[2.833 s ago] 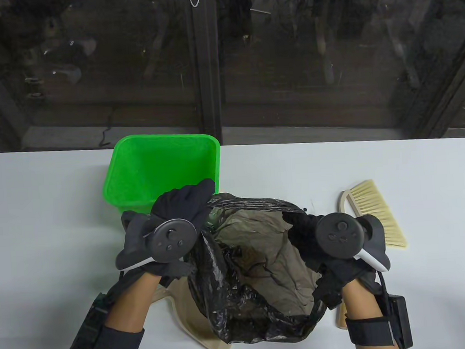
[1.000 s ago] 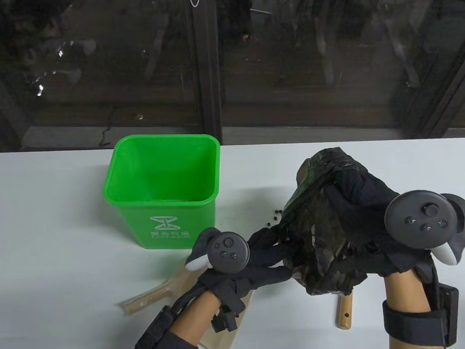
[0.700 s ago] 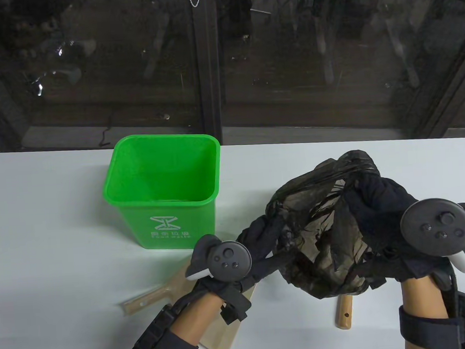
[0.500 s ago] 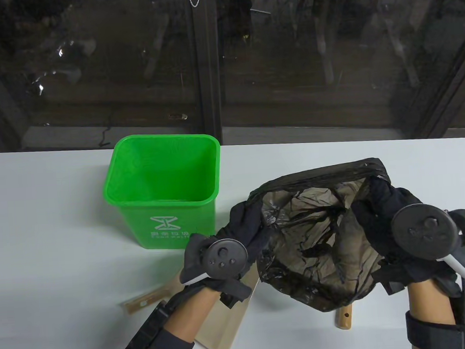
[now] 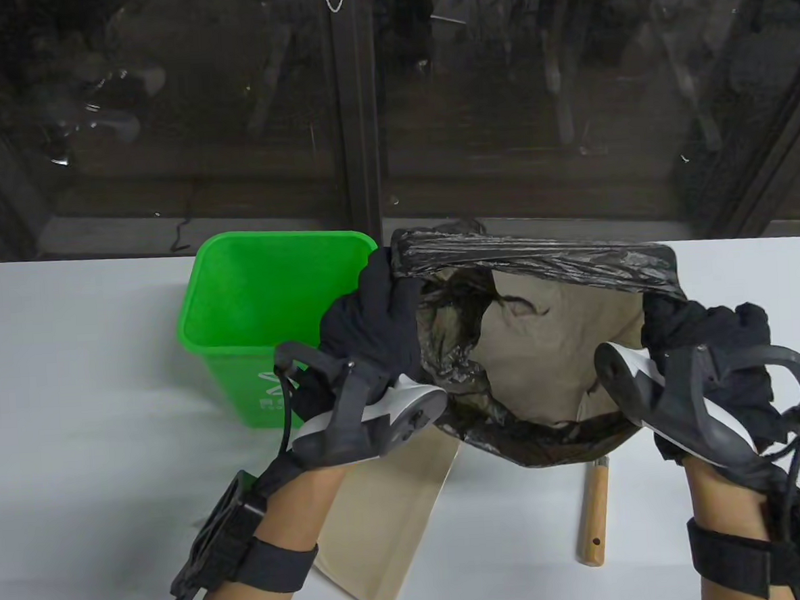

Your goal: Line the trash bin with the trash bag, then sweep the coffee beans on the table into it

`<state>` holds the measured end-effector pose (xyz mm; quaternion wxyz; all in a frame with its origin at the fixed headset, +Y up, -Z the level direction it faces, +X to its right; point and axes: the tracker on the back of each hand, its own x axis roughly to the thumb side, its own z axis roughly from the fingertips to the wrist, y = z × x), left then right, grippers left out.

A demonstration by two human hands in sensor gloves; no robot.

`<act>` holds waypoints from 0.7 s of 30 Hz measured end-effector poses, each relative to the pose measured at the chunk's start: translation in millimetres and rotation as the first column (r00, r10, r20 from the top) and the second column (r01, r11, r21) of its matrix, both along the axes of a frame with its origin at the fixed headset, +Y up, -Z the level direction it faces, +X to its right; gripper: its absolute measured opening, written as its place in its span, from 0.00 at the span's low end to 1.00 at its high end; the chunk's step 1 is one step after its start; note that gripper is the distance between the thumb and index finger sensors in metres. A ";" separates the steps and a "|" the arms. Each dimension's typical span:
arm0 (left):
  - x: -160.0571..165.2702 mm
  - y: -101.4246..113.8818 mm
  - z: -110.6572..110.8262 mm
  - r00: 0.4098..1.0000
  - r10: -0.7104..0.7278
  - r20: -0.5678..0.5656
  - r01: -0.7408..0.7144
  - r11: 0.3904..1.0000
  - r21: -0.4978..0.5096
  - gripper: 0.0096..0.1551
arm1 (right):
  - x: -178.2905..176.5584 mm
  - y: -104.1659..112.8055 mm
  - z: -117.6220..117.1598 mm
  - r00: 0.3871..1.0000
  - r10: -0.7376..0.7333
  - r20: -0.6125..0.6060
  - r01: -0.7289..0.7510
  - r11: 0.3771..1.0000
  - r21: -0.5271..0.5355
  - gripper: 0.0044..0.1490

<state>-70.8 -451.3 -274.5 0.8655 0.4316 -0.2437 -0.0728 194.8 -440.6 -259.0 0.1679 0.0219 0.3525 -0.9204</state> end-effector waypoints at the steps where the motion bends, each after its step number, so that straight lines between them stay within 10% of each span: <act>1: -4.5 4.6 8.0 1.000 0.022 0.022 -0.024 0.997 0.073 0.40 | 1.0 7.5 11.2 0.997 -0.024 -0.077 0.036 0.987 0.155 0.55; 4: -3.0 -9.9 9.3 0.997 -0.069 -0.019 0.070 0.995 0.071 0.43 | 2.1 -4.4 20.0 0.990 -0.021 -0.140 0.055 0.969 0.240 0.54; 8: 11.1 -62.4 -17.6 0.959 -0.274 -0.079 0.240 0.926 -0.292 0.44 | 3.3 -68.5 -14.2 0.999 -0.029 0.026 0.035 0.970 -0.242 0.55; 13: 17.7 -101.0 -32.6 0.898 -0.440 0.031 0.350 0.667 -0.658 0.43 | 11.0 -128.0 -36.5 0.994 -0.028 0.104 0.099 0.610 -0.786 0.55; 21: 25.5 -66.4 -32.6 0.943 -0.333 0.026 0.283 0.754 -0.593 0.43 | 23.6 -79.4 -40.6 0.964 -0.240 0.111 0.251 0.695 -0.674 0.54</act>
